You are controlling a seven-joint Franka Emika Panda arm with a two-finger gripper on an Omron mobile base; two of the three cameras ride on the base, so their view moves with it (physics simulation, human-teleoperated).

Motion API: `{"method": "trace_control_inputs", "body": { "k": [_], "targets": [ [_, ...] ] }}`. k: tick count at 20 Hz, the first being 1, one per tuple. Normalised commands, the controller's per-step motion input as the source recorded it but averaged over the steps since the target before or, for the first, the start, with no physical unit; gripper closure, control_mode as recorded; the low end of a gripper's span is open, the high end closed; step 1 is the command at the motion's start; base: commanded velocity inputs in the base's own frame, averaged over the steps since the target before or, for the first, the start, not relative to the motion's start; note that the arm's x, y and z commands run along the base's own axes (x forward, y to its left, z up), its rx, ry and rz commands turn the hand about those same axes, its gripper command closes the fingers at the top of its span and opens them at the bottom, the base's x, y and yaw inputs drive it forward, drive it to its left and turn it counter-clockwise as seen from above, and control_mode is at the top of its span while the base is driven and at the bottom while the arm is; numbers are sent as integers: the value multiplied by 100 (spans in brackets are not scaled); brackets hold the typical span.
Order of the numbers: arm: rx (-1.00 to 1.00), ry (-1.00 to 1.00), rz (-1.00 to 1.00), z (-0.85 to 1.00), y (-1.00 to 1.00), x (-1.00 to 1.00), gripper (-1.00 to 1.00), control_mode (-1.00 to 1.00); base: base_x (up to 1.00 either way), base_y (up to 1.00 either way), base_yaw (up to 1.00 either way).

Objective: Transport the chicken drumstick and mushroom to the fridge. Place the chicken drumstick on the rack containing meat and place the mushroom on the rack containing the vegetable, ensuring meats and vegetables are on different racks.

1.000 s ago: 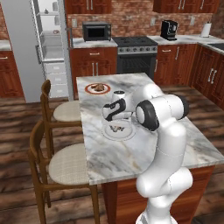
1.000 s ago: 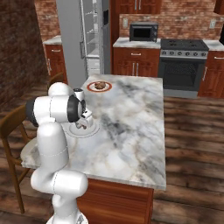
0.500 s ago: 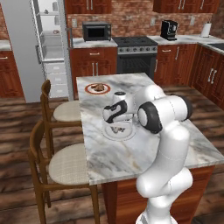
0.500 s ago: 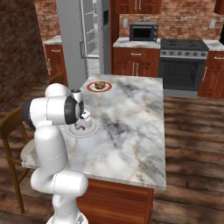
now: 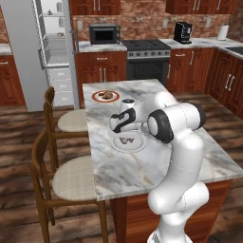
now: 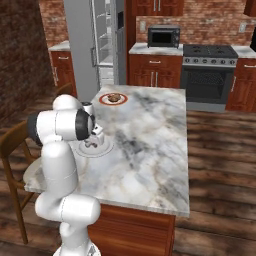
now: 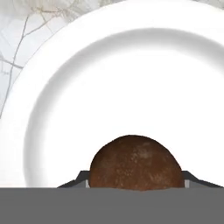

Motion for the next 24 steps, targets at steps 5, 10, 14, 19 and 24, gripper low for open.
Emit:
{"method": "trace_control_inputs", "body": {
  "k": [5, 10, 14, 19, 24],
  "targets": [
    [0, -18, 6, 53, 1, -10, 100, -100, 0, 0, 0],
    [0, -12, 3, 86, 0, -40, 100, -100, 0, 0, 0],
    [-2, -3, 2, 86, -2, -82, 100, -100, 0, 0, 0],
    [-5, -16, 5, 89, -16, -100, 100, -100, 0, 0, 0],
    [-5, -29, 9, 91, -14, -100, 100, -100, 0, 0, 0]
  ]
}}
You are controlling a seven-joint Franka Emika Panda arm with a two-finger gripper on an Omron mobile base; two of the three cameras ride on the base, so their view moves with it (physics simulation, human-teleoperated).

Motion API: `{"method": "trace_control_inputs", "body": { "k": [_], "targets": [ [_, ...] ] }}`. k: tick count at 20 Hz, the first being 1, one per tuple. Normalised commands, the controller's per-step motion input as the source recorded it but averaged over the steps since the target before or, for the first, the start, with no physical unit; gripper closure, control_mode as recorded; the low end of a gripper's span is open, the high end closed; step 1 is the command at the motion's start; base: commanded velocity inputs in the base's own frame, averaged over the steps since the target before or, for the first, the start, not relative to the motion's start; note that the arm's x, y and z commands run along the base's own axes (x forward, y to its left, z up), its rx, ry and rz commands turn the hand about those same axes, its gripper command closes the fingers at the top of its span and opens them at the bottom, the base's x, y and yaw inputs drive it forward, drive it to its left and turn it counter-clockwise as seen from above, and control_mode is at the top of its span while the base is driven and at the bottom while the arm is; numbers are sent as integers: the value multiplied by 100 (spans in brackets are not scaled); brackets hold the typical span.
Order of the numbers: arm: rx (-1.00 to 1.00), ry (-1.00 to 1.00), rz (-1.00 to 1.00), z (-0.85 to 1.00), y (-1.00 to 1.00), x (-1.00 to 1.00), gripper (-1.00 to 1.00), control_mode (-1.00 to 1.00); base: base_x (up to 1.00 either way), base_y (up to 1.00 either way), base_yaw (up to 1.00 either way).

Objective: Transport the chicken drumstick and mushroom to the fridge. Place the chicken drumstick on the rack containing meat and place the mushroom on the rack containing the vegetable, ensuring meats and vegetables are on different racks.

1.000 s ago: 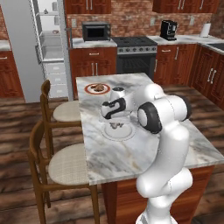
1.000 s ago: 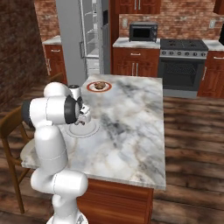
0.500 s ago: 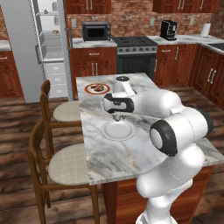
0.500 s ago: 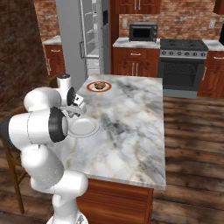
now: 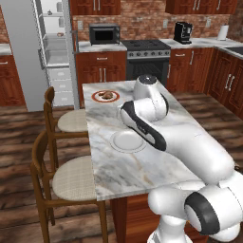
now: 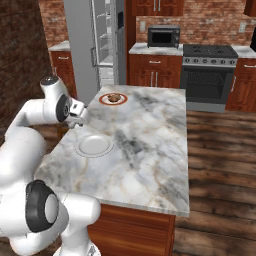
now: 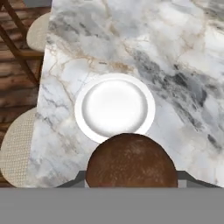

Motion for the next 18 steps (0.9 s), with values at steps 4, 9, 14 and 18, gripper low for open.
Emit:
{"method": "trace_control_inputs", "body": {
  "k": [4, 9, 14, 18],
  "targets": [
    [-1, -31, 10, 99, -13, -100, 100, -100, 0, 0, 0],
    [0, -15, 7, 100, -10, -100, 100, -100, 0, 0, 0],
    [0, -11, 2, 83, -11, -100, 100, -100, 0, 0, 0],
    [0, -15, 0, 65, -16, -100, 100, -100, 0, 0, 0]
  ]
}}
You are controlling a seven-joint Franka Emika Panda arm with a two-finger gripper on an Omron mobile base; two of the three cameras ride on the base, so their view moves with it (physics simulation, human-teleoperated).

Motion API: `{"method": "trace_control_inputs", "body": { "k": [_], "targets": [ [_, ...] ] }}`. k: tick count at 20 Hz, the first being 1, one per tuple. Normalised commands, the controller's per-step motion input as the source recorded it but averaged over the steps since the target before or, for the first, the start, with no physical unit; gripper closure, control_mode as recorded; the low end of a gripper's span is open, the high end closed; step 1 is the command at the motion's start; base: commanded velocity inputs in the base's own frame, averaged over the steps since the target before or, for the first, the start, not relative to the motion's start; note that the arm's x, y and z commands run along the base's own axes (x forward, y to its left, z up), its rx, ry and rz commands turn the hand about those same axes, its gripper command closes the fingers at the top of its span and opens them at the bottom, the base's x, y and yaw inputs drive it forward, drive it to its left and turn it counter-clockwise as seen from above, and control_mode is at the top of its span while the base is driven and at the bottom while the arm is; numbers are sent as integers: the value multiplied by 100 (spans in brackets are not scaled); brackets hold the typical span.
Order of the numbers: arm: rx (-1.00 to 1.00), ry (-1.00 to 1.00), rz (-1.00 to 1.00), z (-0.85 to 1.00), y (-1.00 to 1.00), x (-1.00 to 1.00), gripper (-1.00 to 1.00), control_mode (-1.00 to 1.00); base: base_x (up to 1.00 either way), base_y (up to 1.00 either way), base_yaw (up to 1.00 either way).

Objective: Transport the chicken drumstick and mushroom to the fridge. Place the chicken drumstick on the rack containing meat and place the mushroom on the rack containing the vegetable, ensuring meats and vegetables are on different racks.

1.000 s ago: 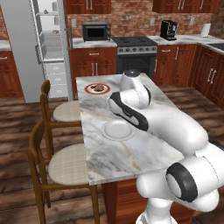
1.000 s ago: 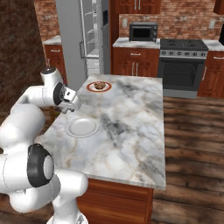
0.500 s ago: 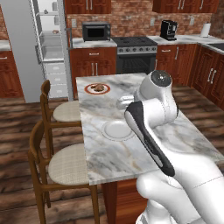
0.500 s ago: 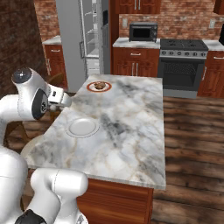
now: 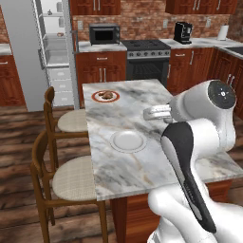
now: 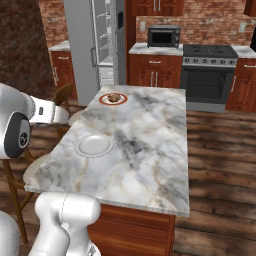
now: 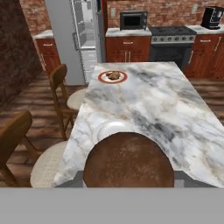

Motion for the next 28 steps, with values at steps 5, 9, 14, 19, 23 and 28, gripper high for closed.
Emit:
{"method": "trace_control_inputs", "body": {
  "k": [5, 9, 14, 19, 23, 28],
  "targets": [
    [0, -17, 1, 55, -6, -77, 100, -100, 0, 0, 0],
    [0, -16, 8, 62, 0, -73, 100, -100, 0, 0, 0],
    [0, -3, 2, 11, 0, -14, 100, 100, -80, 17, 9],
    [0, 0, 0, 0, 0, 0, 100, 100, -99, 55, 6],
    [0, 0, 0, 0, 0, 0, 100, 100, -53, 100, 0],
    [0, 0, 0, 0, 0, 0, 100, 100, -21, 100, 0]
  ]
}}
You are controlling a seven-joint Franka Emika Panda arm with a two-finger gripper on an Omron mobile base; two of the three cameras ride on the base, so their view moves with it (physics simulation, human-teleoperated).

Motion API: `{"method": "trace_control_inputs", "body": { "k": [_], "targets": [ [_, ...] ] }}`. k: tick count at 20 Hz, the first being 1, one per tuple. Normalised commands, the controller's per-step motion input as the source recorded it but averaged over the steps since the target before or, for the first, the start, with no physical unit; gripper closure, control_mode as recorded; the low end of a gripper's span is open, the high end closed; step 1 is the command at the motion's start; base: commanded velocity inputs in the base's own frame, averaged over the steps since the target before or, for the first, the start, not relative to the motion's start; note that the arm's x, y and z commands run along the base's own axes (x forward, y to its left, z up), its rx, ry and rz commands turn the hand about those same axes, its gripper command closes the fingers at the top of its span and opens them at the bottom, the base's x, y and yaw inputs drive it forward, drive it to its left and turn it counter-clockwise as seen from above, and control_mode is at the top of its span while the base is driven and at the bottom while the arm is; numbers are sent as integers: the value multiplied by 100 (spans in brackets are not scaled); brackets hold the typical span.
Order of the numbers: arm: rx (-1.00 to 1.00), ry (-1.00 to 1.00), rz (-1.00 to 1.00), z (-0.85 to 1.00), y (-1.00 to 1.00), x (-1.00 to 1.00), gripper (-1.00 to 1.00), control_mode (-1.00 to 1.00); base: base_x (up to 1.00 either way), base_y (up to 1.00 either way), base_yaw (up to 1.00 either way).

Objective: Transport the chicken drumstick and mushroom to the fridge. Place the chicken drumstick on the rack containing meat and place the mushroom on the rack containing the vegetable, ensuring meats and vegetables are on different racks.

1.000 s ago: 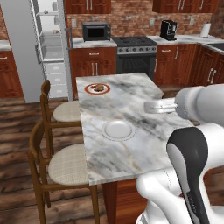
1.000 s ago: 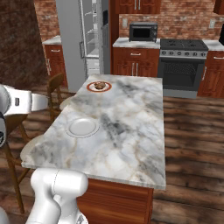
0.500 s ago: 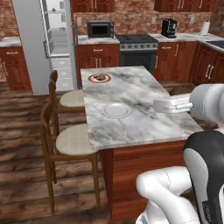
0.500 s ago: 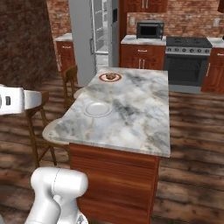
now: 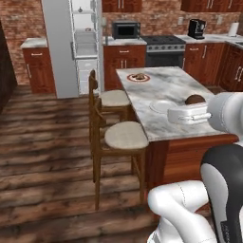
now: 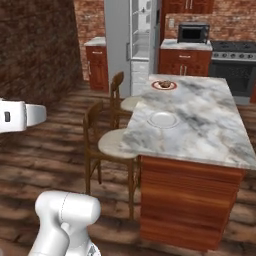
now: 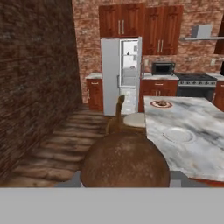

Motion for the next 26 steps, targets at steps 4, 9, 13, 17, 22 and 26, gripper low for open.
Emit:
{"method": "trace_control_inputs", "body": {
  "k": [4, 9, 13, 17, 22, 26],
  "targets": [
    [0, 0, 0, 0, 0, 0, 100, 100, 13, 100, 0],
    [0, 0, 0, 0, 0, 0, 100, 100, 84, 100, -9],
    [0, 0, 0, 0, 0, 0, 100, 100, 100, 100, -19],
    [0, 0, 0, 0, 0, 0, 100, 100, 100, 100, -22],
    [0, 0, 0, 0, 0, 0, 100, 100, 100, 86, -26],
    [0, 0, 0, 0, 0, 0, 100, 100, 100, 73, -31]
  ]
}}
